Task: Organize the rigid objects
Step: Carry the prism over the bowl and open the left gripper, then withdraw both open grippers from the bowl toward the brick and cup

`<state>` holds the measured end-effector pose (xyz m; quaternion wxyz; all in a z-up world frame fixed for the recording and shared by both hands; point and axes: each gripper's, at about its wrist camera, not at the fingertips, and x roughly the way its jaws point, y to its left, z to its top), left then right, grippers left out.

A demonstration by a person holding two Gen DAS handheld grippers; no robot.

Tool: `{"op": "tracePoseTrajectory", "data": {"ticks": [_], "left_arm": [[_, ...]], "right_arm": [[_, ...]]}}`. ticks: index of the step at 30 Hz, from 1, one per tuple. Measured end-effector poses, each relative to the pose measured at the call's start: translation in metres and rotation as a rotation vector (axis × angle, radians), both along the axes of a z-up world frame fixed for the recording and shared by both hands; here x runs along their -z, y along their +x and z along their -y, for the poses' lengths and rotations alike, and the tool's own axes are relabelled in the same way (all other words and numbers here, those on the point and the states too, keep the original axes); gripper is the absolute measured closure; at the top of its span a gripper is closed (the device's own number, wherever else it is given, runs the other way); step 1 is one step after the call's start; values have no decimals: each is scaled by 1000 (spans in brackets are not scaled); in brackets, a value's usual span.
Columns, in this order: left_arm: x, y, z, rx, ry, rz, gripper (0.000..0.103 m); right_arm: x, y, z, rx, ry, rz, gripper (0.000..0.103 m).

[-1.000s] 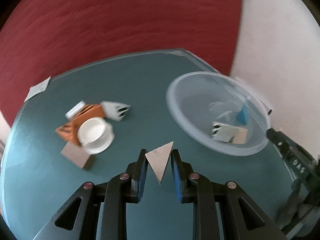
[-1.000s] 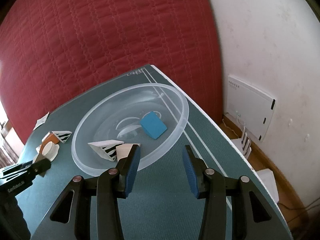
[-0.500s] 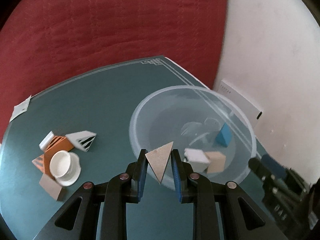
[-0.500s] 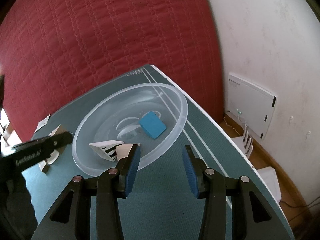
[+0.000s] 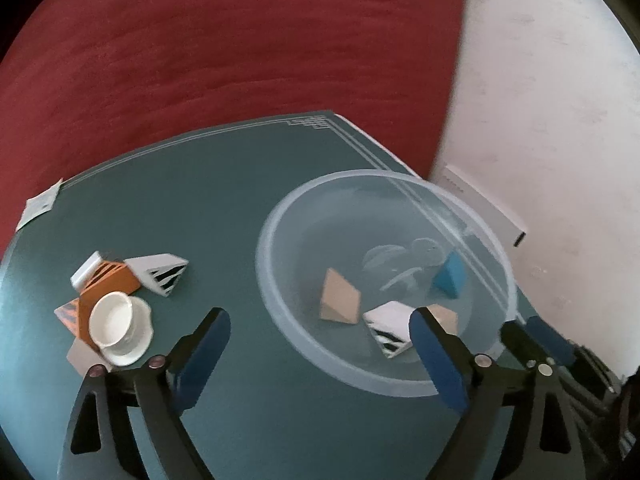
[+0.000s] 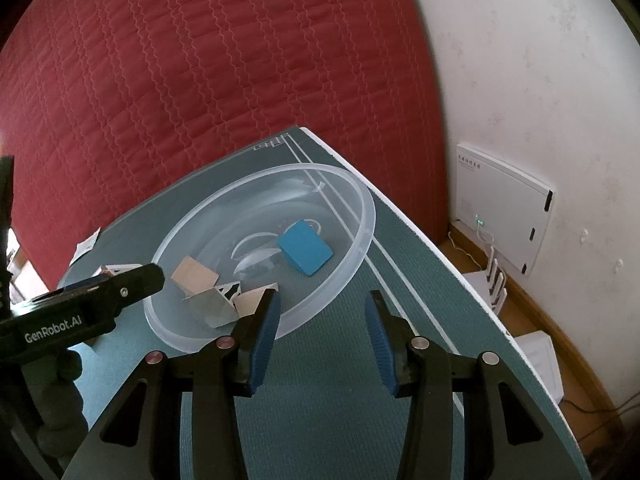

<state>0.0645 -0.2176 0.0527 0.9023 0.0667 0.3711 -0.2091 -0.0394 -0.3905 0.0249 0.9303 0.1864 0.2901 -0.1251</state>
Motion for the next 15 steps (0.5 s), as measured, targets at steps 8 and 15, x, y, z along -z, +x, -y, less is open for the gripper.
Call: {"op": "tracePoseTrajectory", "data": {"ticks": [8,15], "left_arm": [[3,-9,-13,-38,27,13,5],[0,-12,-39,-102,10,8,5]], "right_arm": [[0,-2,2,3,-5,-2,57],[0,-2,1,12,-12,-4,57]]}}
